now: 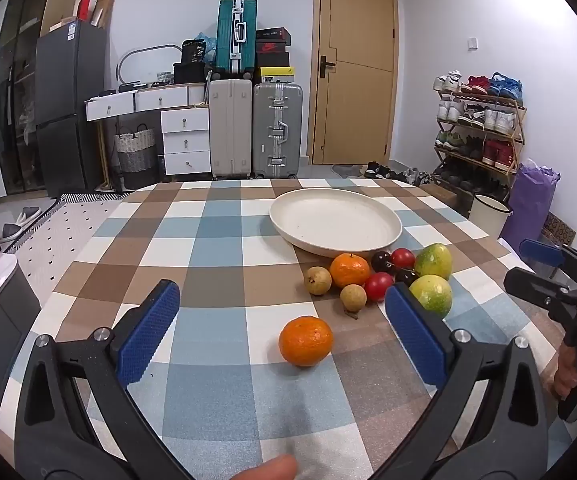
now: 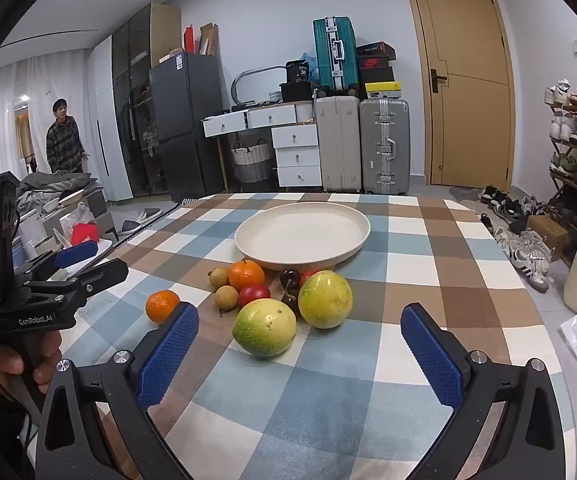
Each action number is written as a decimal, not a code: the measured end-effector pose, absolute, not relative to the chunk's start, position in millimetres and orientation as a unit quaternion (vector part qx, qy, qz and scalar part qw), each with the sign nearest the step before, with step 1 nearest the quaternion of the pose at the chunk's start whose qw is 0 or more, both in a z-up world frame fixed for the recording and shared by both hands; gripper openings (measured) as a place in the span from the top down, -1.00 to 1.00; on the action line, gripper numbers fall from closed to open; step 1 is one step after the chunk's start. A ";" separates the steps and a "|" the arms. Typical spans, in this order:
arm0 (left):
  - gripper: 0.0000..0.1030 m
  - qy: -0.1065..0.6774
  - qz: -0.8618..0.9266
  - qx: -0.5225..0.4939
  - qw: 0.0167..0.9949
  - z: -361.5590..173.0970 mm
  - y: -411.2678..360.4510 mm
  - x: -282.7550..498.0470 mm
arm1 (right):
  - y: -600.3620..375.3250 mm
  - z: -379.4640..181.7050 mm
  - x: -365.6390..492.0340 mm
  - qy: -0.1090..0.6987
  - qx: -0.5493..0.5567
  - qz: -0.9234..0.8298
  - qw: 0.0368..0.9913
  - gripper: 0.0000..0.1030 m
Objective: Organize fruits
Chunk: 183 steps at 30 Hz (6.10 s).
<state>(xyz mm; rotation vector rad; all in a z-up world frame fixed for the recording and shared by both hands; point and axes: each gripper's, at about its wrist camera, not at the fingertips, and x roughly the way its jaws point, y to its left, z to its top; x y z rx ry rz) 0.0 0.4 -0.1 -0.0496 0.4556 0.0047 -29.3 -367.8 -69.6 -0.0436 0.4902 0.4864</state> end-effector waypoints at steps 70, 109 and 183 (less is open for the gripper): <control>-0.99 0.224 0.004 -0.018 0.974 0.0 -0.4 -0.2 | -366.4 -69.2 -29.3 0.240 -0.023 0.238 0.941 -1.00; -0.99 0.365 0.012 -0.021 0.931 -32.6 12.3 42.1 | -333.8 -104.9 16.8 0.377 -0.050 0.207 0.902 -0.99; 0.29 0.392 -0.085 -0.034 0.915 -5.0 -20.1 190.2 | -330.8 -45.0 141.6 0.404 -0.023 0.225 0.887 -0.02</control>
